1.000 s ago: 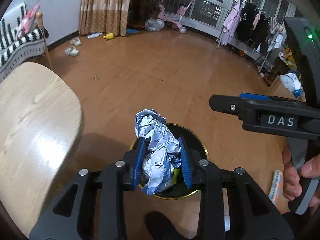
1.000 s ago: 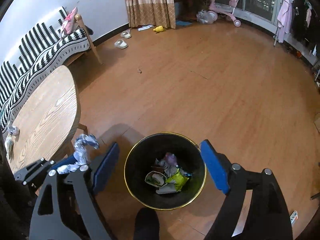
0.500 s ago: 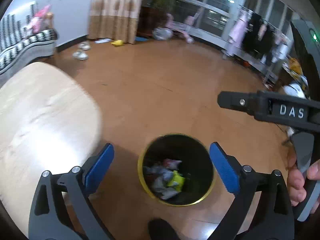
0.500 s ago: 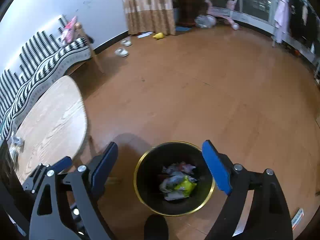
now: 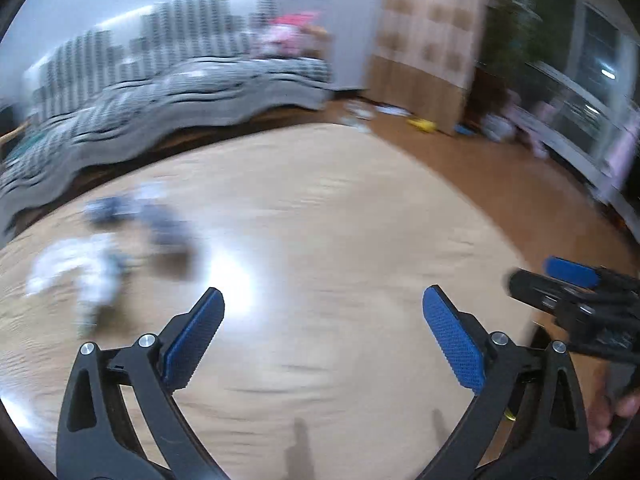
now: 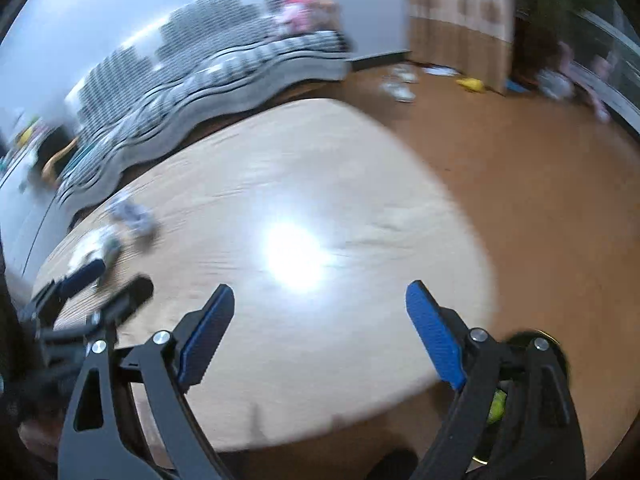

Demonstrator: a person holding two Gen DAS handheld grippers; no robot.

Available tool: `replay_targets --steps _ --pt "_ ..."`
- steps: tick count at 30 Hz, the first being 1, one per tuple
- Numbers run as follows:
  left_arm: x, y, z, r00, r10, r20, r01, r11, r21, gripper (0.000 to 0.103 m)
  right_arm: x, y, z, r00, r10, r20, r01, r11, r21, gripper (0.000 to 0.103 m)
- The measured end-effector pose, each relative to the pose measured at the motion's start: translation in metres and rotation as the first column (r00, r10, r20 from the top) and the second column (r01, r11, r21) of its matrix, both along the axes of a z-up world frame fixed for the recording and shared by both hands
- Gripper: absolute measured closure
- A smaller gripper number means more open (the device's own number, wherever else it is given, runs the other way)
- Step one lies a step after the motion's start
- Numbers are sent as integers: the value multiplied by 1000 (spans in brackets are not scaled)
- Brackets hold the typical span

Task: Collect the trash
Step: 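Grasp the white tissue with left tool while right tool grasps the blue-white tube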

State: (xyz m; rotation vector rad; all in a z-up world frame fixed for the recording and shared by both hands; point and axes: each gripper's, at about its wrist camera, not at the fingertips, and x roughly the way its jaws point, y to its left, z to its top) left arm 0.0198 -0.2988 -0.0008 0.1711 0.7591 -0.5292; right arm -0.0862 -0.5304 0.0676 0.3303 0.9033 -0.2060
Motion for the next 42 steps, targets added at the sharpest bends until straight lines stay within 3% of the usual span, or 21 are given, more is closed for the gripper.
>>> replay_targets --steps 3,7,12,13,15,17,19,24,27,31,36,39,41,42 --pt "39 64 -4 990 130 51 -133 990 50 7 37 57 -1 995 104 0 -104 995 -5 18" --pt "83 115 -17 972 232 21 -233 971 56 7 72 115 -11 981 192 -23 -192 981 -7 18" --pt "115 131 -32 971 237 -30 -237 971 14 7 104 149 -26 972 228 -50 -228 974 5 18" --pt "119 130 -34 972 233 -35 -233 972 13 12 110 155 -29 972 231 -54 -231 973 9 18" --pt "123 123 -40 975 210 -66 -210 978 10 30 116 161 -33 971 232 -58 -232 973 12 18" --pt "135 124 -52 974 181 -134 -181 983 10 78 119 166 -36 969 240 -58 -240 971 16 18" --pt "137 132 -53 967 189 -170 -192 981 1 95 126 172 -40 965 254 -57 -254 967 20 18" --pt "124 176 -14 964 220 -150 -240 962 -133 98 145 195 -46 952 301 -50 -299 953 46 18" --pt "114 202 1 955 259 -144 -282 943 -174 98 159 214 -53 941 333 -57 -329 942 70 18" --pt "103 227 8 942 311 -128 -330 928 -171 98 182 245 -67 934 350 -76 -344 935 87 18" --pt "99 242 3 939 329 -99 -339 934 -113 98 204 279 -82 935 342 -96 -335 939 79 22" --pt "99 250 -1 937 335 -100 -343 935 -85 98 209 297 -87 933 339 -117 -346 937 -43 38" --pt "99 253 -2 938 331 -101 -339 938 -77 98 207 302 -87 929 351 -120 -362 928 -91 80" --pt "99 254 -2 938 331 -102 -339 937 -78 98 206 299 -86 926 360 -118 -369 927 -71 81"
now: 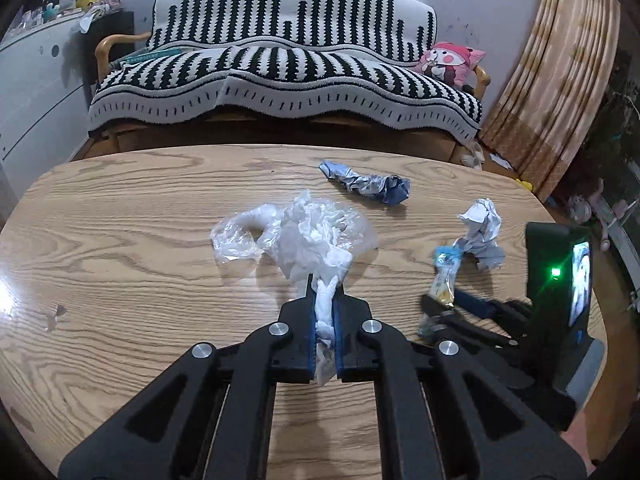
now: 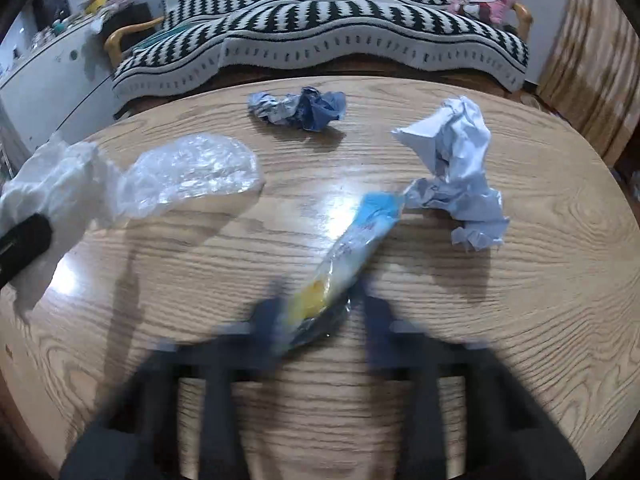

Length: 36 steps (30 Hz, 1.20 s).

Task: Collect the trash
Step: 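Grasp the white tissue with left tool while right tool grasps the blue-white tube, then carry both items over the bin and open both tools to drop them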

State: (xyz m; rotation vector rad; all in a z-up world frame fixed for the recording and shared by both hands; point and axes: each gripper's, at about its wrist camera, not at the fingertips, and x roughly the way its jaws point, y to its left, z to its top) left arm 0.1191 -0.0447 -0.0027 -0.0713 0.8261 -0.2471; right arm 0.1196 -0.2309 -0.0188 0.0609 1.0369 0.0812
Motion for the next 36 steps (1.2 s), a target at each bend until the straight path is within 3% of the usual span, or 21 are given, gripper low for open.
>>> replay_targets --steps 1,2,9,15,19,27,36 --pt "0 0 0 1000 0 0 0 1000 -1 98 -2 -6 2 1000 -1 -6 1 999 36 89" --pt "0 -1 0 1000 -1 0 1 1000 0 98 -5 -12 5 1000 -2 -9 2 998 58 90" --pt "-16 -42 5 997 -78 18 77 997 23 98 -45 -74 43 998 -46 44 43 997 70 90" --pt "-46 -118 12 976 -213 36 212 977 33 98 -98 -156 62 988 -144 62 142 989 48 90" --pt "-82 -187 14 941 -333 58 331 942 48 98 -143 -223 72 968 -238 75 236 971 33 90" --pt "-161 -315 10 821 -565 77 564 825 33 98 -251 -353 77 898 -432 85 432 902 22 90" --pt "-249 -443 -24 642 -765 50 764 644 50 98 -372 -477 36 771 -637 -10 637 770 51 90"
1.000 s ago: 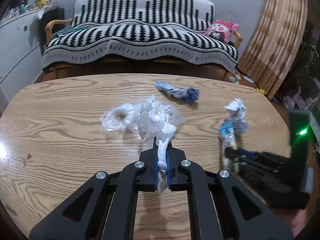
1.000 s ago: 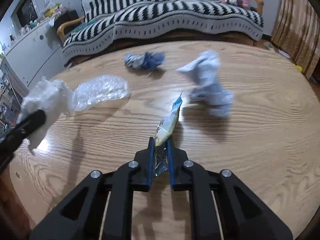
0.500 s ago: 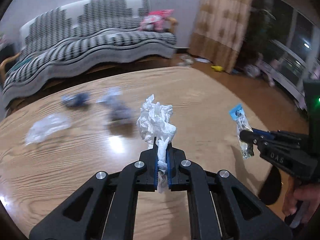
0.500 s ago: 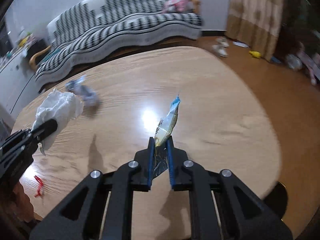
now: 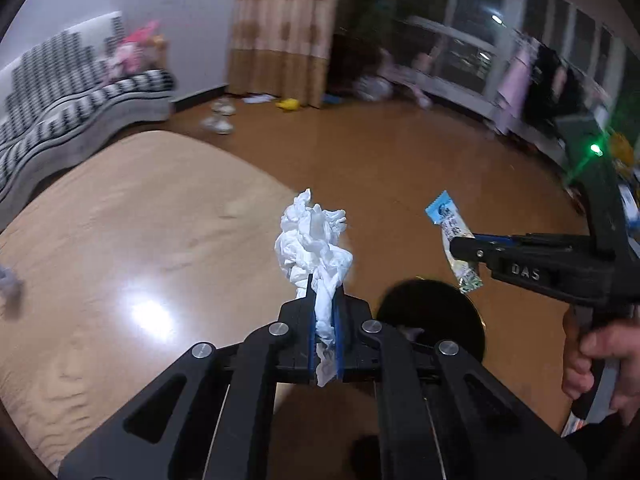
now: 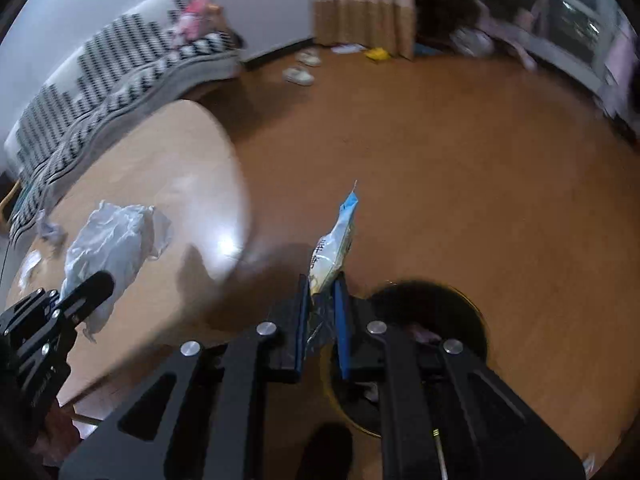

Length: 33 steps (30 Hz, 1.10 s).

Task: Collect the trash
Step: 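Carry both items over the bin and open both tools to drop them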

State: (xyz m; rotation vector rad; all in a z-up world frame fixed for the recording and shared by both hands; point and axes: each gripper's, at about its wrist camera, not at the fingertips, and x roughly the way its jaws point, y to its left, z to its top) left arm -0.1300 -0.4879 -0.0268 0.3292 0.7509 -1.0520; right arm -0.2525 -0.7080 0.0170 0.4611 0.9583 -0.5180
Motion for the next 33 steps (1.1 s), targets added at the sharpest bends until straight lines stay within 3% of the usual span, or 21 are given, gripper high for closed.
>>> replay_targets --steps 10,14,19,21,22,23,33 --pt "-46 -69 -48 990 -135 -29 137 988 77 98 -53 -60 -92 973 -45 -226 80 986 149 90" --pt "-46 -78 -60 988 -147 -49 152 983 100 98 -57 -64 -110 964 -41 -264 91 979 182 90" --pt "-36 -88 -68 984 -157 -85 166 980 107 98 -54 -69 -109 963 -48 -264 102 975 197 88" --pt "-35 -89 -72 980 -160 -121 173 980 103 98 -50 -72 -108 964 -57 -261 111 974 198 70" --pt "-34 -91 -74 977 -162 -138 177 979 102 98 -50 -73 -107 964 -61 -260 114 975 193 40" --pt "-33 -94 -77 975 -167 -146 183 978 104 98 -52 -72 -107 964 -65 -257 115 977 182 26" --pt "-37 -112 -106 941 -211 -264 250 960 123 98 -72 -86 -85 959 -196 -205 225 966 130 26"
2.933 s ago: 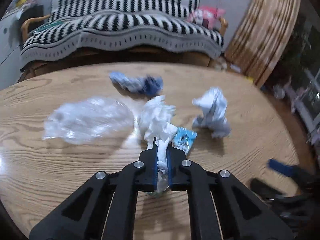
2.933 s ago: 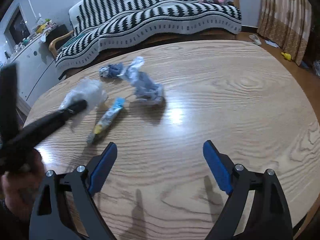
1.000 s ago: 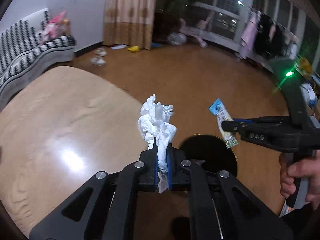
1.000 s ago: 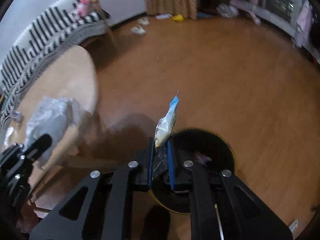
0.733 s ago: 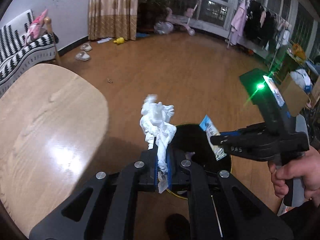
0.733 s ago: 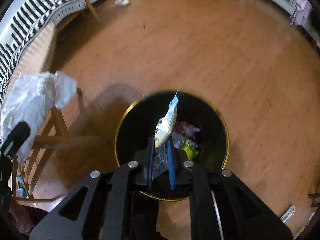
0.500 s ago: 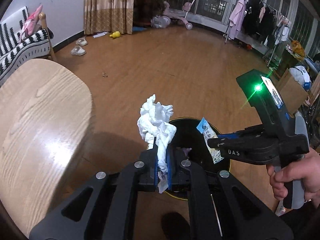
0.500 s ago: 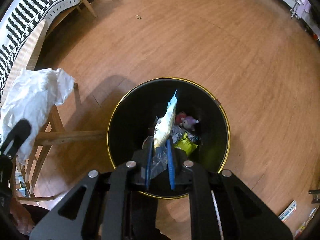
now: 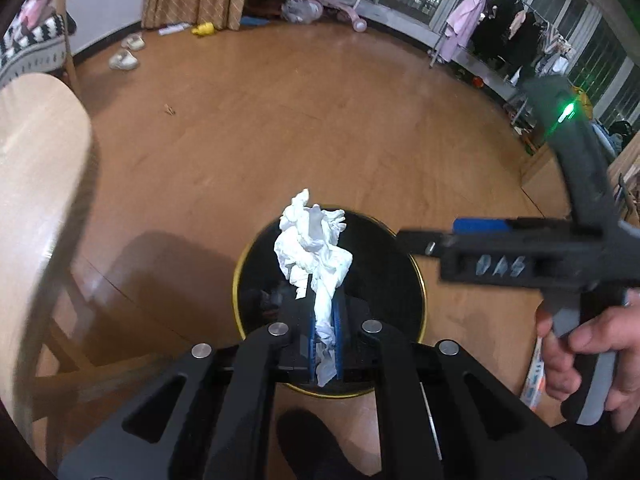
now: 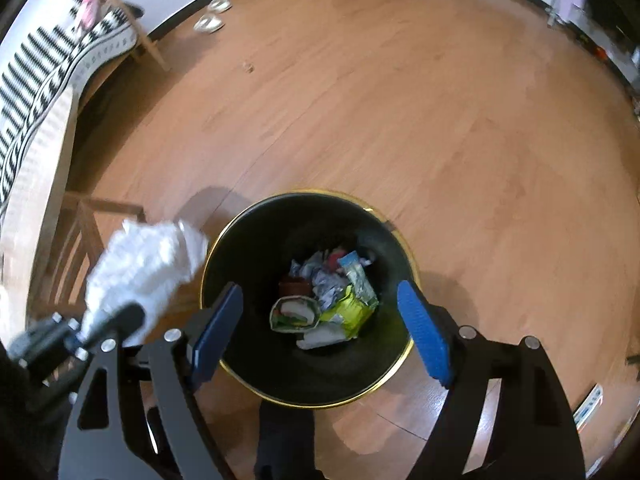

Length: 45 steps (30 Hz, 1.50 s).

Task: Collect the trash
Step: 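Carry both items over the bin and open both tools to drop them, then grasp the clear plastic bag with left tool while right tool grasps the red ribbon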

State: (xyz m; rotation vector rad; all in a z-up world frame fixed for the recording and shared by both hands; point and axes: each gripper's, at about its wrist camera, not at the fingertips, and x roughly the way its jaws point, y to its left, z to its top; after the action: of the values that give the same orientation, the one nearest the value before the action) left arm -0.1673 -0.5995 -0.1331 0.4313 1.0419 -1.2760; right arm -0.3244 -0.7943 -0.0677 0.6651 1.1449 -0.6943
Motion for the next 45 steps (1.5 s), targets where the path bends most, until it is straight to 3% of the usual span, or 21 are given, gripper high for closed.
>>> replay_targets --steps 3,4,7,12,17,21,23,26,32,33,37,38,39,42,45 --pt "-2 -6 -6 999 -24 -38 23 1000 -1 96 -9 -10 9 998 -57 24 57 998 -17 26" --pt "-4 -10 -9 999 -30 -41 31 999 11 88 -13 -13 13 997 -74 35 75 997 -23 26" --pt "-4 -13 -13 999 -17 -41 18 999 26 39 -19 -16 23 993 -96 76 99 994 -39 26" --pt "-1 -5 -3 1000 9 -22 -9 1000 7 34 -7 -6 39 992 -64 108 71 996 -55 26" --pt "19 30 28 996 90 26 -89 996 -27 21 22 20 66 988 37 149 -19 992 -121 26" --pt "53 74 66 979 188 74 -182 980 -77 17 60 64 98 961 161 223 -126 978 -166 25" --pt "75 109 85 954 276 116 -264 959 -107 12 81 89 108 943 225 247 -184 967 -178 25" --pt "109 160 105 901 408 145 -393 911 -125 10 120 133 120 907 329 264 -280 938 -205 24" --pt "185 279 124 744 635 209 -626 771 -116 8 201 236 132 809 519 275 -473 854 -218 23" --pt "202 307 127 696 679 232 -673 730 -118 8 214 258 134 786 554 274 -509 832 -222 23" --pt "255 383 131 561 776 288 -782 611 -125 8 255 339 130 694 678 242 -635 735 -236 22" --pt "272 406 131 510 804 306 -814 566 -130 8 265 358 127 672 704 230 -663 711 -234 22" --pt "282 417 131 481 819 312 -832 539 -131 8 270 370 125 658 719 223 -681 695 -232 22" --pt "331 473 118 370 885 283 -902 415 -117 8 293 413 114 608 770 194 -737 638 -222 22" --pt "364 503 105 323 919 226 -931 351 -97 8 306 444 106 574 799 179 -772 601 -207 22"
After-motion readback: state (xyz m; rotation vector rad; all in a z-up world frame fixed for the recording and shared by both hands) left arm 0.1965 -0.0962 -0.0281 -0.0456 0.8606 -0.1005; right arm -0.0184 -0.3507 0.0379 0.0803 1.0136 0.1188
